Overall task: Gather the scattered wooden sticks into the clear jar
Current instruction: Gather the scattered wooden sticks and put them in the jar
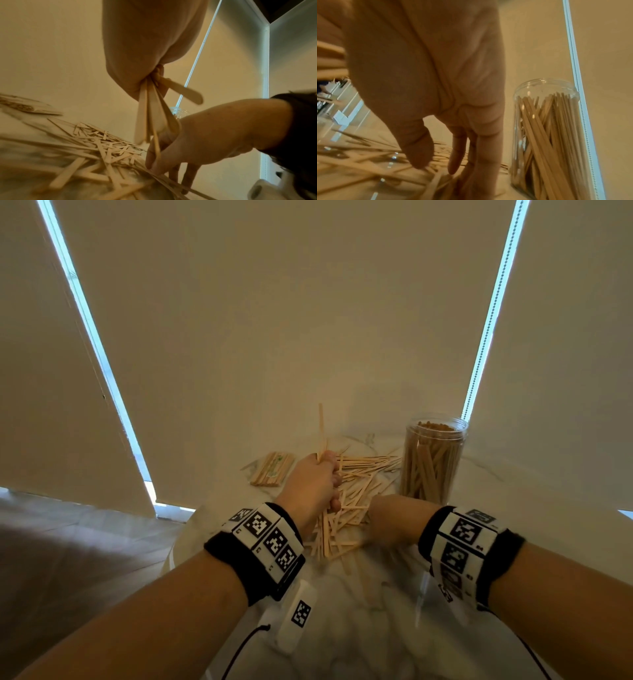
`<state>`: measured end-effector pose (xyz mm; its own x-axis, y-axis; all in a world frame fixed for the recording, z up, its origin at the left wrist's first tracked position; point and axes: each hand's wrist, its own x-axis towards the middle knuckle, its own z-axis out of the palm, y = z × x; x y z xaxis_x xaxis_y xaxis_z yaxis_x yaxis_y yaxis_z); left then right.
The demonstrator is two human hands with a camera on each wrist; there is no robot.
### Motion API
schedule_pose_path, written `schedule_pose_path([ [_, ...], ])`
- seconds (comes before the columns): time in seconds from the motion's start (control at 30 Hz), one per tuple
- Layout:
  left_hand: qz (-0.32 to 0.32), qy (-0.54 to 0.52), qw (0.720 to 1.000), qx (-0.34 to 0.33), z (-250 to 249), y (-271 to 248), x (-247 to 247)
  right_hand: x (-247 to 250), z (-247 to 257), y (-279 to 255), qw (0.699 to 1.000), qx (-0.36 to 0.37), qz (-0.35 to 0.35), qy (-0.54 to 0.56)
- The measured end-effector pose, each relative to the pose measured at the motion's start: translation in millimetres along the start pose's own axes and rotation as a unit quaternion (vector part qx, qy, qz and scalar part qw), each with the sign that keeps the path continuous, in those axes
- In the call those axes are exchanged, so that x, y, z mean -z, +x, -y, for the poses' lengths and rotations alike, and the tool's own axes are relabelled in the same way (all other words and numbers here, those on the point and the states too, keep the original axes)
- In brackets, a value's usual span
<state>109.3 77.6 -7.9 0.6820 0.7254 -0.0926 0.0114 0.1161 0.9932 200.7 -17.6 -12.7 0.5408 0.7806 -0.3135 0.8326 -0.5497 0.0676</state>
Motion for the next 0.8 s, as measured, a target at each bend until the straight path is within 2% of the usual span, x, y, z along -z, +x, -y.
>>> schedule_pose_path([
  [0.17, -0.004, 0.007, 1.0, 0.005, -2.2, -5.9, -4.8, -9.5, 17.8, -8.7, 0.997, -0.059, 0.05, -0.013],
  [0.2, -0.002, 0.01, 1.0, 0.004, -2.3, -8.3, -6.4, -8.8, 18.6, -11.4, 0.997, -0.053, 0.049, -0.009],
  [0.33, 0.003, 0.006, 1.0, -0.007, -3.3, -16.0, -9.0, 2.9, 14.7, -25.6, 0.998, 0.048, 0.037, -0.015],
  [0.53, -0.008, -0.025, 0.999, -0.033, -6.8, -18.7, -14.4, -3.0, 7.5, -33.2, 0.999, 0.036, 0.032, 0.0],
  [0.8, -0.011, -0.044, 0.998, -0.043, -4.3, -20.7, -25.7, -10.9, -6.8, -38.0, 0.998, 0.042, -0.006, -0.047],
])
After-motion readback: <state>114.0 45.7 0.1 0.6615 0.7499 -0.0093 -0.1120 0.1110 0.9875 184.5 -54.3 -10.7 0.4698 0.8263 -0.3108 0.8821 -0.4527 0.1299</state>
